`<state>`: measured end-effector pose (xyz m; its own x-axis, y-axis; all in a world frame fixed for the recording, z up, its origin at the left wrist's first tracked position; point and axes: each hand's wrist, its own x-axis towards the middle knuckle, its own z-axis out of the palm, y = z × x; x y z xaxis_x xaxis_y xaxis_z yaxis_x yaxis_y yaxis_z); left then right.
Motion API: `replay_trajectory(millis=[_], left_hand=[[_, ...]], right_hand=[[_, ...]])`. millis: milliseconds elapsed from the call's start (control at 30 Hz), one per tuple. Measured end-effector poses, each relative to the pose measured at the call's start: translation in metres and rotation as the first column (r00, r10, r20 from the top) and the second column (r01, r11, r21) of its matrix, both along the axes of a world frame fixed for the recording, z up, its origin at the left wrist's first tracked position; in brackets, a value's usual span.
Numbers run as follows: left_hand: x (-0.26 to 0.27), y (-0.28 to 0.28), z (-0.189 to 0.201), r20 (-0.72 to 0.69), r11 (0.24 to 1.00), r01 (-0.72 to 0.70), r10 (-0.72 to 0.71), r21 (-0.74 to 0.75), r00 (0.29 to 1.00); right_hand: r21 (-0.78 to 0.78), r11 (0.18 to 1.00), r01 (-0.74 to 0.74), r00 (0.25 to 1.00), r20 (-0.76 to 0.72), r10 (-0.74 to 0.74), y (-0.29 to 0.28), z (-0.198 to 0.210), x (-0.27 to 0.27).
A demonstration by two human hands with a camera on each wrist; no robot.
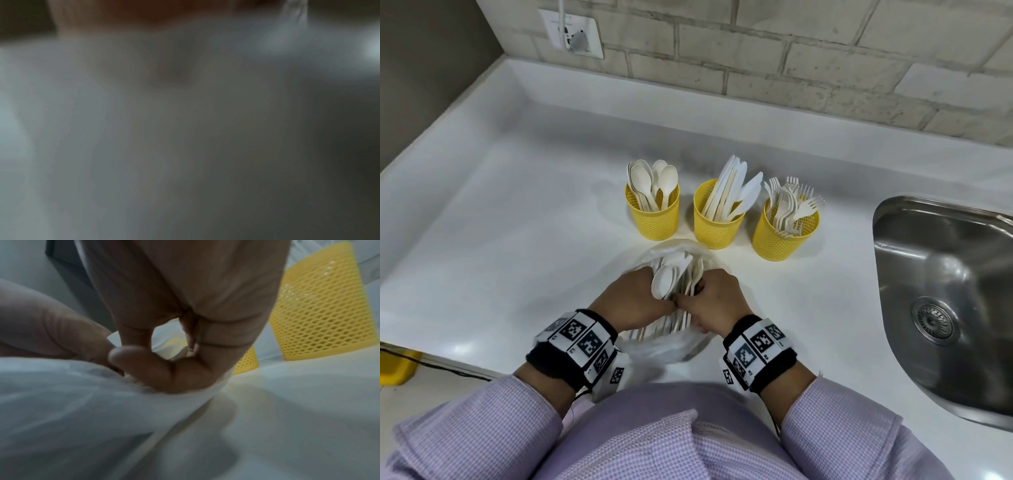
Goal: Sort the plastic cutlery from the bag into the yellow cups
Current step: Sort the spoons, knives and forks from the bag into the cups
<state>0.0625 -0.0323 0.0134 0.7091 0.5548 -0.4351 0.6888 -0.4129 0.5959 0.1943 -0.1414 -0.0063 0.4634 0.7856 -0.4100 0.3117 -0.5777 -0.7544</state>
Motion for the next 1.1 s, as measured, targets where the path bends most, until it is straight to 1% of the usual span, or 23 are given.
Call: replay_trajectory(millis=[33, 100, 233, 367, 467, 567, 700, 800, 933, 1033, 1100], left_hand=[[0.0, 0.0, 0.001, 0.005, 1.0, 0.0, 0.0, 0.006, 1.0], [0.0, 0.0, 0.002, 0.021, 1.0, -0.015, 0.014, 0.008, 1.0], [-0.002, 0.001, 0.002, 0.039, 0.998, -0.06, 0.061, -0.026, 0.997], [-0.003, 0.002, 0.001, 0.088, 0.994, -0.066, 0.073, -0.082, 0.993], [-0.005, 0.004, 0.003, 0.121, 0.993, -0.057, 0.07, -0.103, 0.99], [-0.005, 0.005, 0.007, 0.154, 0.987, -0.03, 0.055, -0.159, 0.987], [-0.002, 0.004, 0.01, 0.174, 0.988, 0.028, -0.001, -0.153, 0.985], [-0.001, 0.004, 0.012, 0.176, 0.974, 0.062, -0.024, -0.216, 0.984], [0.001, 0.003, 0.014, 0.177, 0.964, 0.089, -0.045, -0.252, 0.983], [0.004, 0.003, 0.013, 0.18, 0.962, 0.065, -0.017, -0.264, 0.984], [0.005, 0.003, 0.015, 0.182, 0.958, 0.078, -0.028, -0.275, 0.983]], right_hand=[[0.001, 1.0, 0.014, 1.0, -0.016, -0.014, 0.001, -0.001, 0.001], [-0.003, 0.997, 0.081, 0.991, -0.102, -0.081, 0.001, -0.006, 0.003], [-0.018, 0.98, 0.198, 0.952, -0.234, -0.196, -0.001, -0.011, 0.008], [0.014, 0.976, 0.216, 0.923, -0.329, -0.199, -0.003, -0.012, 0.011], [-0.015, 0.973, 0.229, 0.859, -0.467, -0.21, -0.004, -0.01, 0.014], [-0.029, 0.975, 0.22, 0.813, -0.546, -0.2, -0.005, -0.005, 0.016], [0.005, 0.977, 0.211, 0.778, -0.607, -0.165, -0.005, -0.002, 0.016], [0.076, 0.979, 0.189, 0.755, -0.649, -0.095, -0.007, 0.004, 0.016], [0.19, 0.973, 0.13, 0.801, -0.599, 0.01, -0.006, 0.008, 0.015], [0.18, 0.976, 0.121, 0.816, -0.579, 0.006, -0.001, 0.008, 0.013], [0.167, 0.979, 0.117, 0.812, -0.583, 0.003, 0.001, 0.007, 0.012]])
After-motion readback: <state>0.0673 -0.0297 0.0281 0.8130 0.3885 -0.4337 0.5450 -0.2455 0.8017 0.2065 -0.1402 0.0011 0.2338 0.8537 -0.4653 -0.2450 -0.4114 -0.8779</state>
